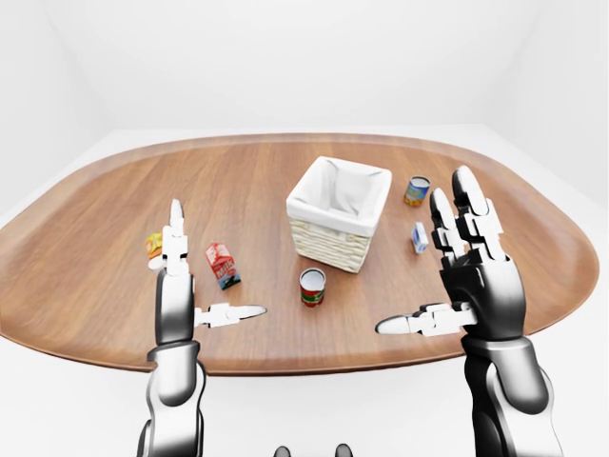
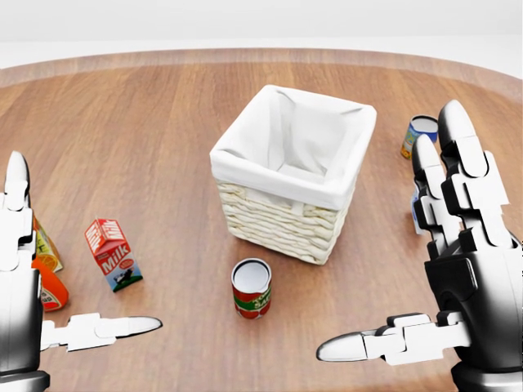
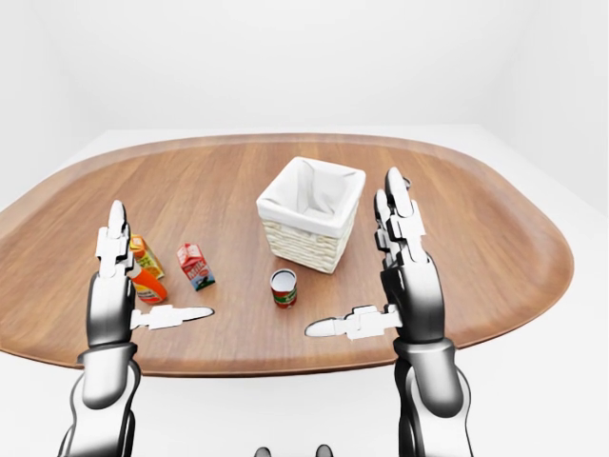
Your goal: Pick the milk and place it in the basket.
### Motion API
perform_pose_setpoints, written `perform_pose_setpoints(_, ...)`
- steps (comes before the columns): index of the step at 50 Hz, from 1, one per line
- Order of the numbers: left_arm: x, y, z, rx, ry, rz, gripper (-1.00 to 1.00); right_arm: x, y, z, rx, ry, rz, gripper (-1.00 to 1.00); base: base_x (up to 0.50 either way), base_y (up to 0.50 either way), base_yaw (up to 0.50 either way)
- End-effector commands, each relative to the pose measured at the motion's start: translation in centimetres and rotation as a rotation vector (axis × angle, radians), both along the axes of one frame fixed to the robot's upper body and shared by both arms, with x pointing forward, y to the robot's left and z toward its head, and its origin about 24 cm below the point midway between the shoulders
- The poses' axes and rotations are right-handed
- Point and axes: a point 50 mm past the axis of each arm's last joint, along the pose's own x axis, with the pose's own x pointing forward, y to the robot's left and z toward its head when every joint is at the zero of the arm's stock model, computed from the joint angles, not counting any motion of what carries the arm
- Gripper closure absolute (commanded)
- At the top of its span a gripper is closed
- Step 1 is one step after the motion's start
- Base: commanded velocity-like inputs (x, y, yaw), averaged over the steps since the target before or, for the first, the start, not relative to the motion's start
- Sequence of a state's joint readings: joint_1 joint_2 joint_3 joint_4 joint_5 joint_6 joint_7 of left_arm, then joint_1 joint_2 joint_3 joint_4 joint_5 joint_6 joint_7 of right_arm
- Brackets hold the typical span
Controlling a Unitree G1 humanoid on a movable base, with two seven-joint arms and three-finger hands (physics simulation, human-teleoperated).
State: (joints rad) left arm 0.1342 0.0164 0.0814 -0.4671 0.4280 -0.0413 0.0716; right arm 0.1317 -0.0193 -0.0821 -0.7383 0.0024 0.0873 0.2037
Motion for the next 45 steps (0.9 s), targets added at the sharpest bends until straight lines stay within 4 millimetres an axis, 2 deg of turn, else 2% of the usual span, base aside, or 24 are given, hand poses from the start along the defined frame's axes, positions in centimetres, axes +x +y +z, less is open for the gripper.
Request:
perform_pose_setpoints(1,0.00,-0.05,-0.15,0.001,0.000,-0.002,-1.00,0.14,0.05,-0.31,0.000,0.016,0.000,-1.00,0.16,0.00,0.00)
perform_pose_setpoints(45,0.06,-0.09,-0.14,-0.002,0.006,0.003,-1.00,0.00,0.17,-0.24,-0.004,0.012,0.008,-1.00,0.23,0.00,0.00)
